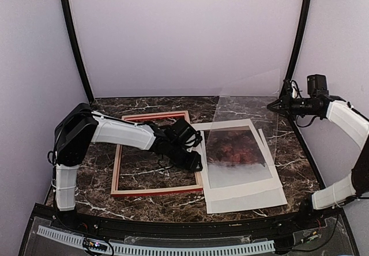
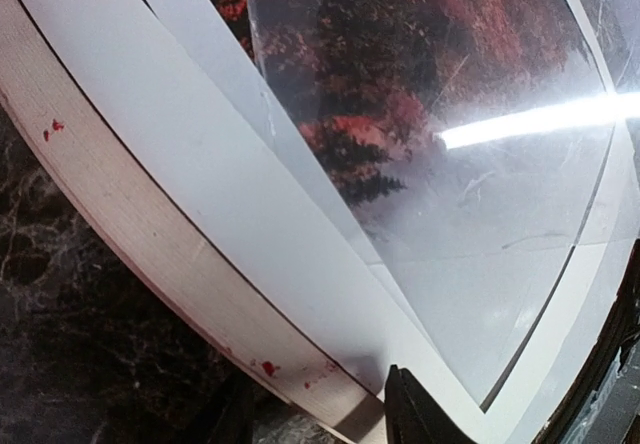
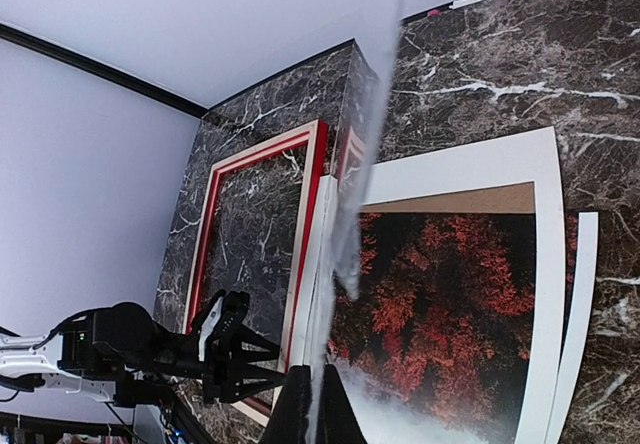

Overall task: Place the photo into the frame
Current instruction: Move the photo frame to the frame body.

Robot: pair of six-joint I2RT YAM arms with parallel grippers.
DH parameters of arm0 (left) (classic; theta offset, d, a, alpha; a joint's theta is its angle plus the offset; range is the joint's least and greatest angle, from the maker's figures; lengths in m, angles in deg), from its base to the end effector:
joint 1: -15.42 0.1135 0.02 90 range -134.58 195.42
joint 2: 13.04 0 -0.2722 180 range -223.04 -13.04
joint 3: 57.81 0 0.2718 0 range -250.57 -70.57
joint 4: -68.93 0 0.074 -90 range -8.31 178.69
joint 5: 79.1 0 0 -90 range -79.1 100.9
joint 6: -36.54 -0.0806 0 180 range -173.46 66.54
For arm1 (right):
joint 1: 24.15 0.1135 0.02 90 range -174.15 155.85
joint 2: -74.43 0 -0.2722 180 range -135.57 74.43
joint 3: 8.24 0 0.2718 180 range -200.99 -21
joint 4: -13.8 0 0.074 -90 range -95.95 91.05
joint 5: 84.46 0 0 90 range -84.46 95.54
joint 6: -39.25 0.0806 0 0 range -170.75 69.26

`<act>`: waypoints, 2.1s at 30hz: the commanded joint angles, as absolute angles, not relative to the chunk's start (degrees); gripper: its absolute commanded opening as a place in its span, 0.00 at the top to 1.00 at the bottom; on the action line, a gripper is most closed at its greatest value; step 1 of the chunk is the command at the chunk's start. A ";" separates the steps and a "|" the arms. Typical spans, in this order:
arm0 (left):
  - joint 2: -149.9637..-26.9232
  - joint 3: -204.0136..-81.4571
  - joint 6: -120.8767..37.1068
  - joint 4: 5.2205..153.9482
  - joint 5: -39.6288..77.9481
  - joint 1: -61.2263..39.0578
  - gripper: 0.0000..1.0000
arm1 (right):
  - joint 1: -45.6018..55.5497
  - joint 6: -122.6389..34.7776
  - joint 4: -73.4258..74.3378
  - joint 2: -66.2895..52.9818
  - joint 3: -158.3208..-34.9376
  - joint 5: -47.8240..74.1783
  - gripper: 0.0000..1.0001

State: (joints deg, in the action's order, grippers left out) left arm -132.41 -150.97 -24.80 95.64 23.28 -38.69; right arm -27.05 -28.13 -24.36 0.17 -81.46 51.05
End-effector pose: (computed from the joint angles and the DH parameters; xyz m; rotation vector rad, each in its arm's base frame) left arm 0.2729 -0.4066 0.1088 0.6851 2.5915 -0.8119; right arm 0.3215 0.0413 0.2881 0.0580 2.2210 1.0776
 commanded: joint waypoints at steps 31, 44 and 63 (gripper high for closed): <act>-92.19 -135.96 -29.22 111.93 -1.18 -14.61 0.01 | 7.60 -15.53 -21.49 -12.55 -113.06 39.03 1.00; -75.54 -134.30 -37.29 116.78 -11.70 3.56 0.01 | 26.25 1.25 -0.82 -38.54 -123.00 35.45 1.00; -89.15 -128.68 -36.30 108.77 3.59 3.81 0.01 | 20.65 5.21 8.77 -45.72 -104.93 34.02 1.00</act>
State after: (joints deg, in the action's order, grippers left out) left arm -87.84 -130.92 -37.83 111.16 -0.22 3.58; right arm 21.21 5.94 4.71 -47.06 -106.60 32.21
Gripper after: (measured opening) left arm 0.989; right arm 0.006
